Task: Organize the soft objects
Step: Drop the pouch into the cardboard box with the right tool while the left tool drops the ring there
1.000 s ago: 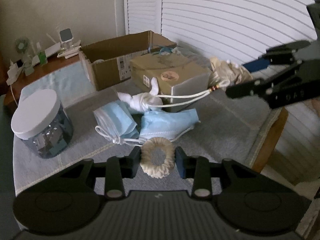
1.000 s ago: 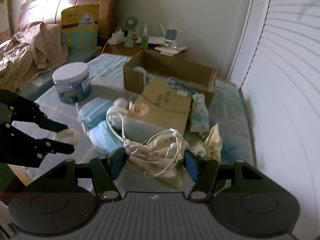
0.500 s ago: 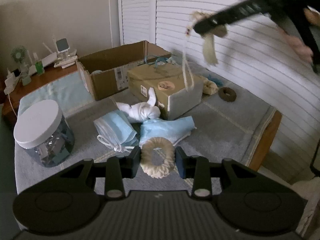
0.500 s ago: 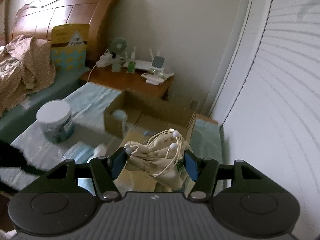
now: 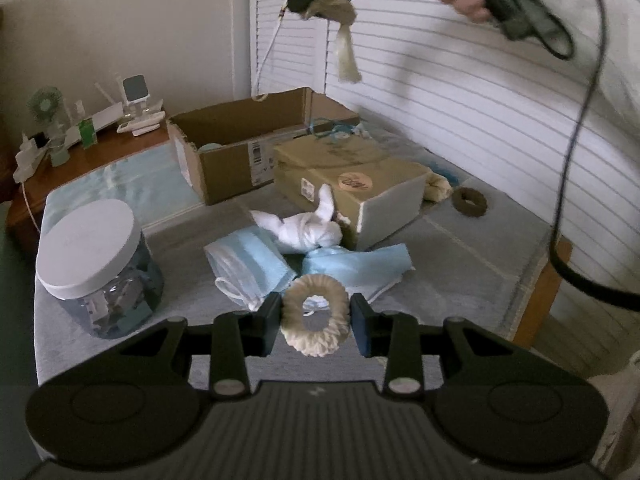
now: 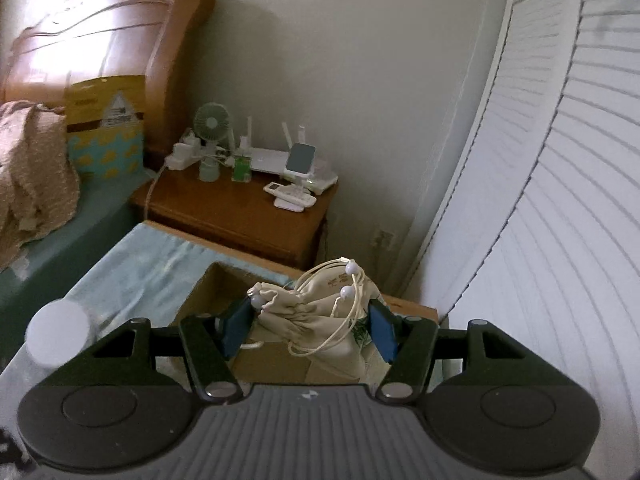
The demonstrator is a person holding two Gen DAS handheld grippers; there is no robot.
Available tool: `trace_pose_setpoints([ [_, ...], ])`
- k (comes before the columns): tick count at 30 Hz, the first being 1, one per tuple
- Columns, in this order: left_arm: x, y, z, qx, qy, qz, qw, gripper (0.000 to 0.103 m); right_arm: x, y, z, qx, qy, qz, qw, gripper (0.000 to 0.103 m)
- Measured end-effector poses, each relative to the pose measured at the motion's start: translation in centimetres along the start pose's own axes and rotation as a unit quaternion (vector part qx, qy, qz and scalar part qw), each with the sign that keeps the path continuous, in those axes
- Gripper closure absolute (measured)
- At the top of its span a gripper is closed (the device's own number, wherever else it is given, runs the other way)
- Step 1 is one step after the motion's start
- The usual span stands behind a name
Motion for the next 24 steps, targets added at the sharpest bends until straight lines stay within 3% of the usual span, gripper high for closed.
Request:
trace_pose_setpoints([
  [7,-1.2,0.2,-0.3,-0.001,0.009,0.015,0.9999,0.067,-0.5,-0.1,-7.1,-0.068,-0.007,0.001,0.998,0.035],
  [12,-1.7,0.3,-0.8,-0.007,0.011,0.021,0.9997,0.067,-1.2,-2.0,-9.6,-0.105,0.018,-0.013,0.994,0.019],
  [20,-2.1,1.6,-1.1,-0.007,0.014,0.012,0.9998,0.067,0.2,-4.1,-7.8,-0.096,0.026,-0.033,0.994,0.014],
  [22,-2.1,2.1,-1.2,-0.007,0.013,0.01,0.9998,0.067,0.4,-4.7,-7.1,-0.09,0.024,-0.041,0.995,0.003],
  [24,-2.1,2.7,-1.2,-0.006,0.01,0.011,0.9999,0.067,0.8,-5.4,-5.8,-0.074,0.024,-0.049,0.996,0.0],
])
Point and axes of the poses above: each gripper's, at about its wrist camera, not at the fingertips, and z roughly against the way its jaws point, x to its right, y to its top, the point moved 5 cm from there along -z, roughly the way its jaws point, and after that the axes turned 14 degrees about -y, right-handed, at the moved point
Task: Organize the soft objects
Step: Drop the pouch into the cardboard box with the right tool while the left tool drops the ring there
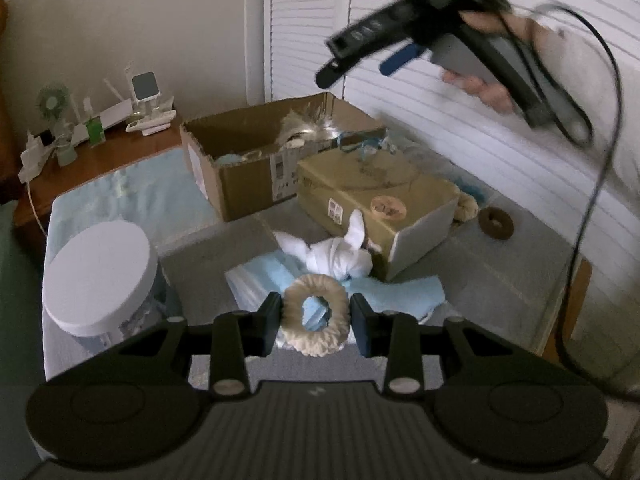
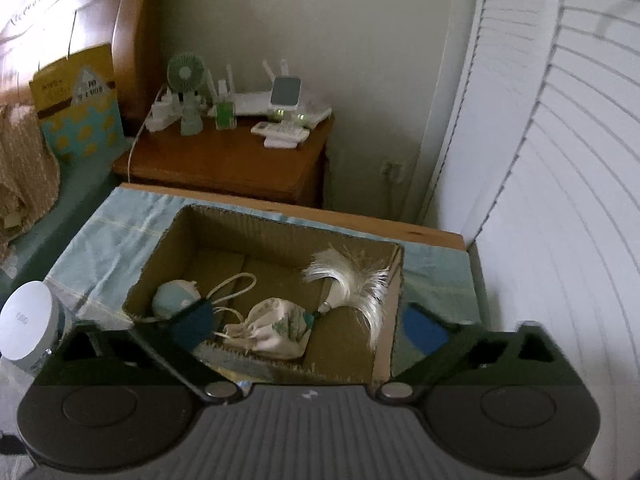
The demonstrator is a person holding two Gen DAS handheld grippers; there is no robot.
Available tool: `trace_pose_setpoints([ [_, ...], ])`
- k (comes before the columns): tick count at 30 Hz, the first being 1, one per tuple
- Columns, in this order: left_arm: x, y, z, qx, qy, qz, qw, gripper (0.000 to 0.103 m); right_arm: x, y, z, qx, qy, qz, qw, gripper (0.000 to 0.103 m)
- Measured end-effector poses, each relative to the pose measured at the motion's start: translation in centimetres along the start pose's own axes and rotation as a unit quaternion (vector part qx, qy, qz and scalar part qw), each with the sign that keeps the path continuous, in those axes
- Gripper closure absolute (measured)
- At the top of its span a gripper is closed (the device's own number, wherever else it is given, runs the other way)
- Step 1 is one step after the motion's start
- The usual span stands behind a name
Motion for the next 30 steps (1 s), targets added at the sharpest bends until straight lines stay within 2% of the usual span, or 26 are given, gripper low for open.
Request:
trace_pose_setpoints([
  [3,0.0,0.7,0.1,0.001,0.002,-0.002,1.0,0.067,-0.1,-1.4,1.4,0.012,0.006,-0.003,1.0,0.0],
  [10,0.0,2.5,0.2,-0.001,0.008,-0.006,0.9999,0.067,-0.3,-6.1,5.1,0.053,-0.011,-0.002,0.999,0.0],
  [18,-0.8,6.0,-0.4,0.004,0.014,-0.013,0.9998,0.067,-0.7,-12.0,7.2,0.053,-0.015,0.008,0.998,0.0],
  [27,-3.0,12.1,-2.8,0.018,0.023,-0.021,0.9994,0.067,-1.1,-14.0,8.4,0.057,-0.026,0.018,0.998,0.0],
  [30,-3.8,14.5,-4.2,0.024,0.026,-0.023,0.9991,0.063,-0.8,-14.1,8.5,0.057,-0.018,0.01,0.998,0.0],
])
Point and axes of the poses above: each gripper's, at about its wrist camera, not at the fingertips, and z roughly against the way its jaws point, x to its right, y to its top, the point moved 5 cm from there along -z, roughly the way its jaws point, and after that the axes turned 14 degrees about -y, right-handed, at the moved point
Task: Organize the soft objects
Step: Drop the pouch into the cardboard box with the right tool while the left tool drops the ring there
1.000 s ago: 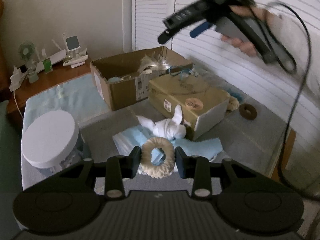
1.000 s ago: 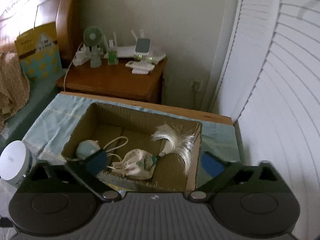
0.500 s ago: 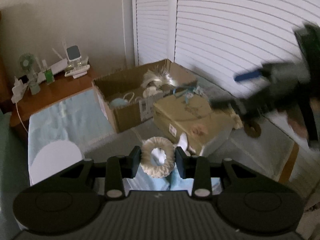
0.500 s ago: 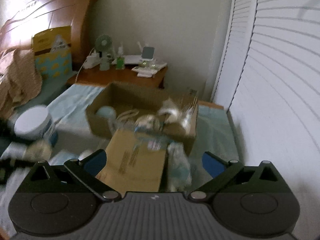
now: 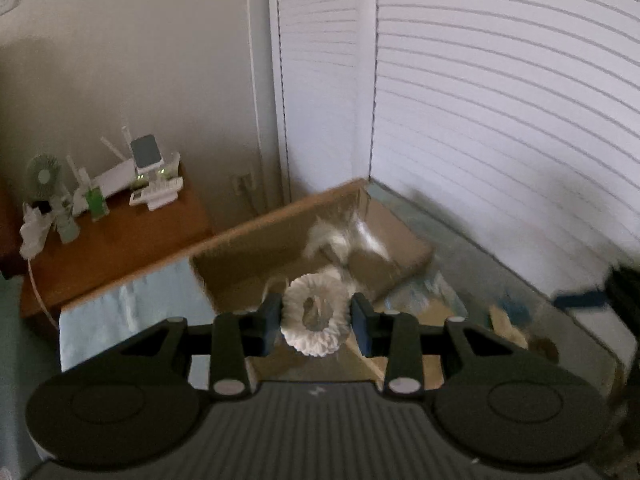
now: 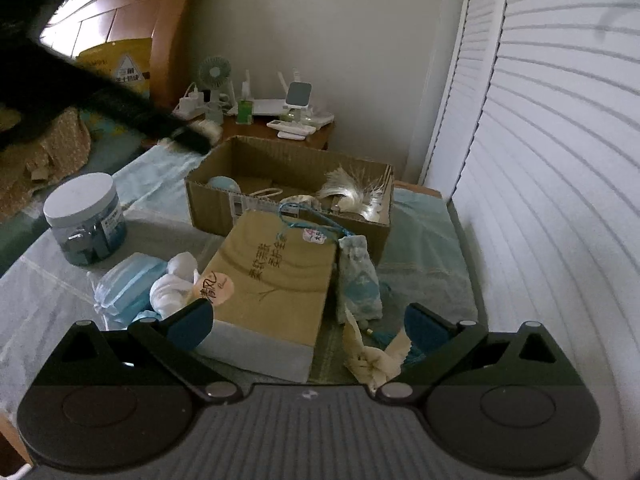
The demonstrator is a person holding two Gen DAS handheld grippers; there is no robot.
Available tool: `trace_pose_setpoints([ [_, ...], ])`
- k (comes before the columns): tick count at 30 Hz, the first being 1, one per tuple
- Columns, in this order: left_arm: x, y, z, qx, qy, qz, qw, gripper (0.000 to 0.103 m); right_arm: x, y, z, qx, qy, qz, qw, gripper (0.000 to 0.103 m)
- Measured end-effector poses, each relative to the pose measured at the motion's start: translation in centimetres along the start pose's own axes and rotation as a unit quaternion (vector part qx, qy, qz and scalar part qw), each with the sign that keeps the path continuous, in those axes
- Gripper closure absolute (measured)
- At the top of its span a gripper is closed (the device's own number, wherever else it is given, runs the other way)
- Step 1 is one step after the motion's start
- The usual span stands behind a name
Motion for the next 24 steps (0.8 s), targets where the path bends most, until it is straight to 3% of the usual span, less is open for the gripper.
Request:
trace_pose_setpoints([
  [3,-1.0,2.0,-2.0,0.002,0.016,-0.003,0.9999,0.063,0.4,-0.2,-0.2,-0.006,0.013,-0.016,1.0,0.0],
  [5,-1.6,2.9,-3.4,0.005,0.022,-0.001,0.9997,0.057,0.6,-0.3,-0.2,-0.007,0.011,-0.019,1.0,0.0],
  [6,-2.0,3.2,-4.1,0.004,0.024,0.004,0.9997,0.042,0.7,-0.3,-0.2,-0.008,0.01,-0.018,1.0,0.0],
  [7,-2.3,3.3,-4.6,0.001,0.026,0.01,0.9996,0.018,0.8,-0.4,-0.3,-0.007,0.01,-0.019,1.0,0.0],
  [9,-2.6,3.4,-5.2,0.01,0.03,0.017,0.9993,0.002,1.1,-0.4,-0.2,-0.008,0.01,-0.021,1.0,0.0],
  [12,-2.5,3.2,-5.2,0.011,0.05,0.009,0.9986,0.002,1.6,-0.4,0.0,-0.004,0.009,-0.026,1.0,0.0],
  [16,-1.7,2.4,-4.4,0.006,0.05,0.001,0.9987,0.002,2.1,-0.4,0.3,-0.002,0.007,-0.029,1.0,0.0],
  [24,1.0,0.0,-1.6,0.01,0.026,-0.005,0.9996,0.001,2.2,-0.8,1.0,0.003,0.009,-0.032,0.999,0.0],
])
Point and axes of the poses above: each gripper's, at about its wrist camera, not at the fingertips, and z roughly against the way its jaws point, x to its right, y to its top, the point moved 5 cm from there along -z, roughly the way its jaws point, and after that the axes turned 14 degrees about -y, right-handed, at the moved point
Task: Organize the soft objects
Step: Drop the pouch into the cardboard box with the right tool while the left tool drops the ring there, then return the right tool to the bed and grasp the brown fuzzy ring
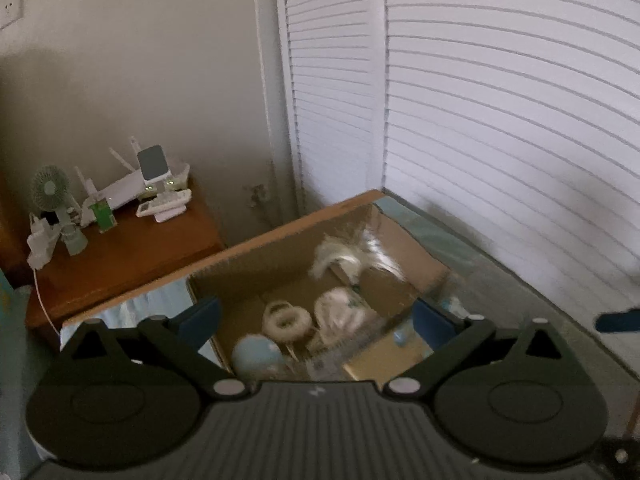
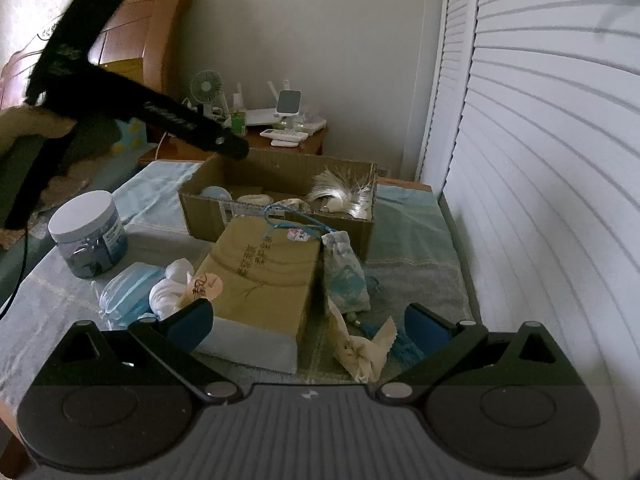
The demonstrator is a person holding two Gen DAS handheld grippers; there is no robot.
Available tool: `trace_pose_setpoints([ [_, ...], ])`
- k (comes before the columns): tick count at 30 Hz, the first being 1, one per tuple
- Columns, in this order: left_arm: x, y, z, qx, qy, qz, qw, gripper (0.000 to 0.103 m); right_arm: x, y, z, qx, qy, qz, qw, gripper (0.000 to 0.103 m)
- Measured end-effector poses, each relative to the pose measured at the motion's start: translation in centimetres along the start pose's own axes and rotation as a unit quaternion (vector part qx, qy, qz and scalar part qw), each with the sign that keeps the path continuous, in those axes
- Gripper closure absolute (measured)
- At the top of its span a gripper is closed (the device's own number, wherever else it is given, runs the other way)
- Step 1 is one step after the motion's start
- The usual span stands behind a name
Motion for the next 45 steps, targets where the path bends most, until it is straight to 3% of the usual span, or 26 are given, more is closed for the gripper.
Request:
trace_pose_setpoints([
  [8,3.4,-4.5,2.8,-0.001,-0.011,0.002,0.9999,0.001,0.8,-1.8,0.4,-0.01,-0.006,-0.009,1.0,0.0],
  [16,6.0,-10.4,3.7,-0.009,-0.043,0.054,0.9976,0.001,1.5,-4.0,0.8,-0.025,-0.017,-0.004,1.0,0.0],
  [19,6.4,-11.9,3.7,-0.015,-0.039,0.063,0.9972,0.001,1.9,-4.6,0.8,-0.031,-0.022,-0.006,0.999,0.0],
  [30,8.3,-14.0,2.1,-0.04,-0.052,0.043,0.9969,0.001,3.0,-6.1,0.5,-0.048,-0.041,-0.011,0.998,0.0],
  [39,8.2,-15.1,-0.3,-0.062,-0.051,0.056,0.9952,0.001,3.1,-7.2,-0.2,-0.067,-0.043,-0.013,0.997,0.0],
  [45,9.0,-15.5,-0.1,-0.063,-0.072,0.042,0.9945,0.001,3.3,-7.4,-0.5,-0.072,-0.046,-0.013,0.996,0.0],
])
Point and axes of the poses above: each gripper's, at about its wrist camera, not at the fingertips, and z roughly against the way its jaws point, x to its right, y to its top, the point moved 5 cm from there along -z, roughly the way its jaws point, and after that the axes turned 14 degrees about -y, right-handed, at the moved point
